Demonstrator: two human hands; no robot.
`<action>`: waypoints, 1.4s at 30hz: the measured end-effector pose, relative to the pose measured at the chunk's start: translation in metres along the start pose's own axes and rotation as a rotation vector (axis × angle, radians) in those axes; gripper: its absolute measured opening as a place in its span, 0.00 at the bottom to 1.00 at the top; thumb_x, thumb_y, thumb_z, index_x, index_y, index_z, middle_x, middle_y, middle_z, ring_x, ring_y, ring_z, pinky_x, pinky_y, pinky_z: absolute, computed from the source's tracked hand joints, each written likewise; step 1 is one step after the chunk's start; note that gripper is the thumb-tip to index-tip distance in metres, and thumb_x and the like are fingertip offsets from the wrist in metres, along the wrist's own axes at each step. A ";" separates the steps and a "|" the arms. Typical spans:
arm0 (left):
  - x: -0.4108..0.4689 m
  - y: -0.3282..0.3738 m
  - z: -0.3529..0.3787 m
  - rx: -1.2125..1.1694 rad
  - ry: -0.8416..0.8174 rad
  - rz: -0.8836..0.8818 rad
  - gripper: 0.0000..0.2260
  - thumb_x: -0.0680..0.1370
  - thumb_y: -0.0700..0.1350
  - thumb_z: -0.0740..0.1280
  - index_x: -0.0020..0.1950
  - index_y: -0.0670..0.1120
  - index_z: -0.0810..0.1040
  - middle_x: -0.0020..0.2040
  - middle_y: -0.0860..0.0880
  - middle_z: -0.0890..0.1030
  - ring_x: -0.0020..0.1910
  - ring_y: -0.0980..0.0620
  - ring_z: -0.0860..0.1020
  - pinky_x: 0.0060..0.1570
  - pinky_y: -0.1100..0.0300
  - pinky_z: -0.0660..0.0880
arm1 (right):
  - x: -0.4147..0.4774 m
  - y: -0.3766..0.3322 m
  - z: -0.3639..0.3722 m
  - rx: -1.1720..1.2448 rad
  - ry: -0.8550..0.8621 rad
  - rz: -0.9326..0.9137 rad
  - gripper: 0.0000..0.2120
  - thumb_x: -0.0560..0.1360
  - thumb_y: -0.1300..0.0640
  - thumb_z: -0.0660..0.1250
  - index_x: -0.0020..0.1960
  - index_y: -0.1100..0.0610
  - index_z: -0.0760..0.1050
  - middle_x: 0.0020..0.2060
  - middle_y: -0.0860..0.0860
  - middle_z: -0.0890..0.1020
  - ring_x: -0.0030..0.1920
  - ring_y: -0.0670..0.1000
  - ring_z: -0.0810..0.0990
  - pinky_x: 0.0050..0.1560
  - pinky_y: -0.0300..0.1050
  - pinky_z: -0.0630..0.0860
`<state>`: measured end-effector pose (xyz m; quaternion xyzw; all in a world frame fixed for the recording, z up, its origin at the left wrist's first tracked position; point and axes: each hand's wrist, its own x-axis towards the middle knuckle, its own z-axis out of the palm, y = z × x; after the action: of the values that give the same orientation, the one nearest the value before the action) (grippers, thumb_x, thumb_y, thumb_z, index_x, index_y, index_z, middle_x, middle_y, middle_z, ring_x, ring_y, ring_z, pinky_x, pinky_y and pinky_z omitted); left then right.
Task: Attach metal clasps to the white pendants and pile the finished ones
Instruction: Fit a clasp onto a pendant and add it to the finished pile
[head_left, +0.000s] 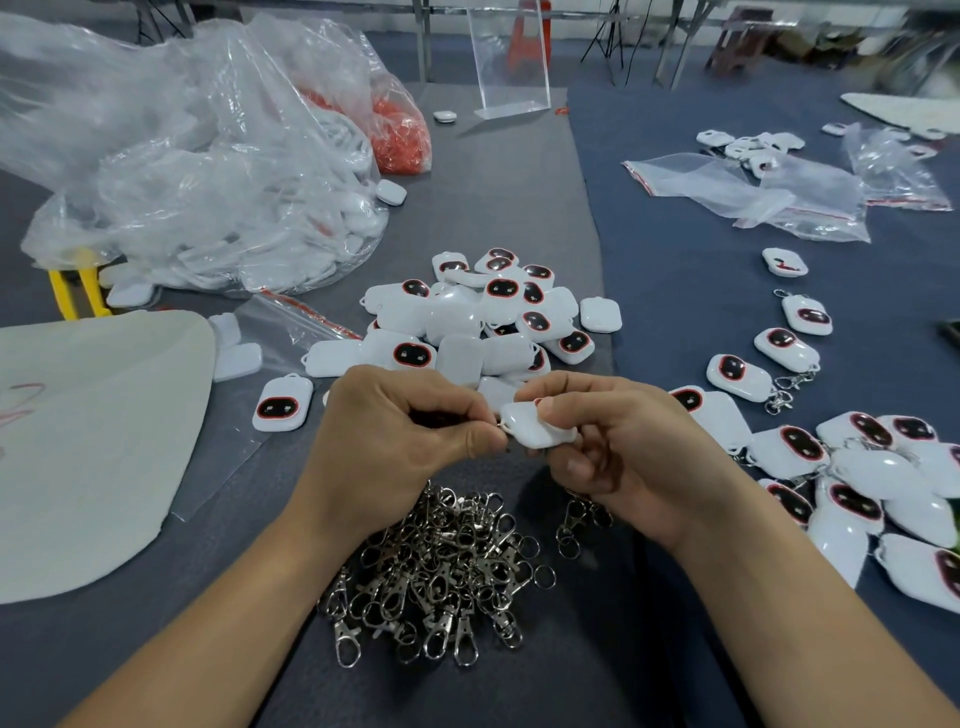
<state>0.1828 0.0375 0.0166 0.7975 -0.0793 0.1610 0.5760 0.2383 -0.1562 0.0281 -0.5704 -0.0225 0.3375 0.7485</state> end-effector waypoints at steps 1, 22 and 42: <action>-0.001 0.001 0.000 0.012 -0.026 0.009 0.06 0.64 0.46 0.82 0.37 0.52 0.87 0.36 0.52 0.85 0.35 0.54 0.81 0.37 0.61 0.76 | 0.000 0.000 0.000 -0.019 0.007 0.000 0.09 0.75 0.69 0.65 0.44 0.60 0.82 0.26 0.53 0.77 0.20 0.47 0.67 0.20 0.35 0.60; -0.003 0.002 0.003 0.064 0.010 -0.160 0.09 0.62 0.44 0.83 0.36 0.49 0.86 0.31 0.49 0.84 0.29 0.55 0.78 0.32 0.62 0.75 | -0.007 0.004 0.008 -0.392 0.123 -0.379 0.11 0.75 0.70 0.69 0.45 0.54 0.81 0.29 0.55 0.77 0.22 0.50 0.71 0.23 0.37 0.65; -0.012 0.007 0.004 0.312 0.030 -0.015 0.07 0.68 0.39 0.80 0.40 0.51 0.88 0.33 0.54 0.81 0.30 0.57 0.74 0.31 0.63 0.69 | -0.012 0.006 0.015 -0.668 0.155 -0.629 0.09 0.72 0.62 0.70 0.46 0.48 0.80 0.30 0.56 0.79 0.28 0.62 0.72 0.28 0.52 0.70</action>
<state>0.1703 0.0306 0.0172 0.8754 -0.0389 0.1788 0.4474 0.2199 -0.1491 0.0328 -0.7693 -0.2459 0.0246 0.5891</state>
